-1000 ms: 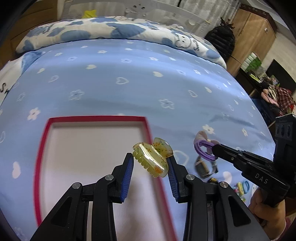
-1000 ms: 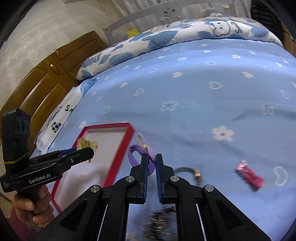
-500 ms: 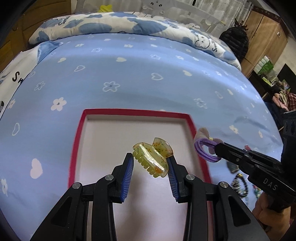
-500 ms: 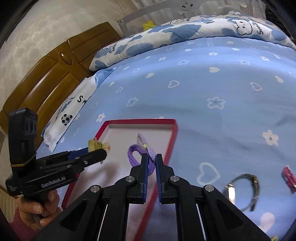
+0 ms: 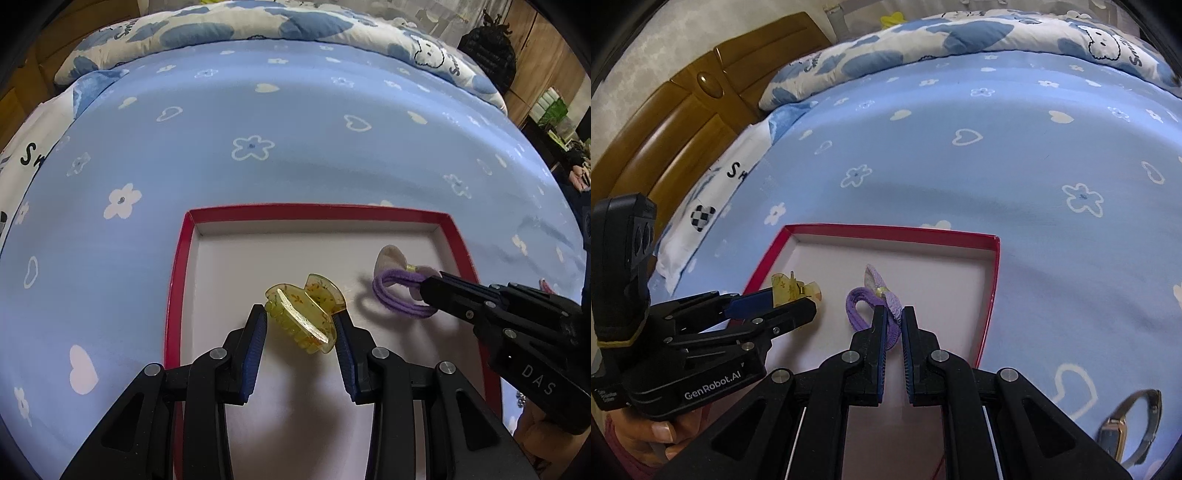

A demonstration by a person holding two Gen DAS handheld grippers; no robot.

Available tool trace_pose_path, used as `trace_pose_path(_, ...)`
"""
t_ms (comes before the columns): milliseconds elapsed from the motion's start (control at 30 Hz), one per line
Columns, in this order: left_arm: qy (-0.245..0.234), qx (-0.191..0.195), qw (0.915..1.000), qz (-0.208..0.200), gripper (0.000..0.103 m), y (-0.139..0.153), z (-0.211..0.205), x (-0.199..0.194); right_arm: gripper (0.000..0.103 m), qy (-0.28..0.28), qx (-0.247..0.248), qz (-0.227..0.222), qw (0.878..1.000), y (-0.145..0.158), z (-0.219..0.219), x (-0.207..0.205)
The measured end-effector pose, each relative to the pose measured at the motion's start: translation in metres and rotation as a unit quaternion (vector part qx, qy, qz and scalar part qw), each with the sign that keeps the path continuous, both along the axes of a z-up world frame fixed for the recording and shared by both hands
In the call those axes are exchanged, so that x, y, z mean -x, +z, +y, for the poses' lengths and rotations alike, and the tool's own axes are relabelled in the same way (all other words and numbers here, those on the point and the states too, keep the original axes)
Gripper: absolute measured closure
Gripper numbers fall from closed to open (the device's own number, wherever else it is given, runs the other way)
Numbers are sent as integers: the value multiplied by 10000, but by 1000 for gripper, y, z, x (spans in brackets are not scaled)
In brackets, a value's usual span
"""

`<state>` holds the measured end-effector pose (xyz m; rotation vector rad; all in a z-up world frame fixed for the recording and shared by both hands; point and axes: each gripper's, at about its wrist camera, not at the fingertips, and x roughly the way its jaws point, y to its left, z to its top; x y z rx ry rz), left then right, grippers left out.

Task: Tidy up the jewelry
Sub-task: 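Carry the claw clip and hair tie into the tray while both tools open to release, then grasp the gold watch with the left tool while the right tool grasps the pink hair clip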

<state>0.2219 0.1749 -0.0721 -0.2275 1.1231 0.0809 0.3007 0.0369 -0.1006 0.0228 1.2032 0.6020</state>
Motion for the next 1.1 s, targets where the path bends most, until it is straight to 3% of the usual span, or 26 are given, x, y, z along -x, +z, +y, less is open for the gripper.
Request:
trace_pose_path(467,-41,-322,9994,133,65,-11,-9,-10,89,122,129,105,9998,-10,3,-3)
trace_pose_path(500,-34,-323,9994,121,62,-10,-10,-9,88,126,109,106,9998,-9,3,-3)
trace_pose_path(600,25,-375,9993,22,48,-4,-9,-5,71,84,-1,78,9999,-3,0,-2)
trace_pose_path(700,92,-406,9991,-68,47,2,-8,2,68,40,-79,-11,10000,7,-5,0)
trace_pose_path(900,355,-57,9981,-494,43,29,-7,30,68,-174,-345,-226,9990,34,-31,12)
trace_pose_path(967,435,134,9971,-615,38,36,-8,41,62,-289,-424,-277,9983,41,-42,17)
trace_pose_path(1100,415,439,9949,-813,38,45,-18,62,61,-511,-484,-367,9968,53,-74,29)
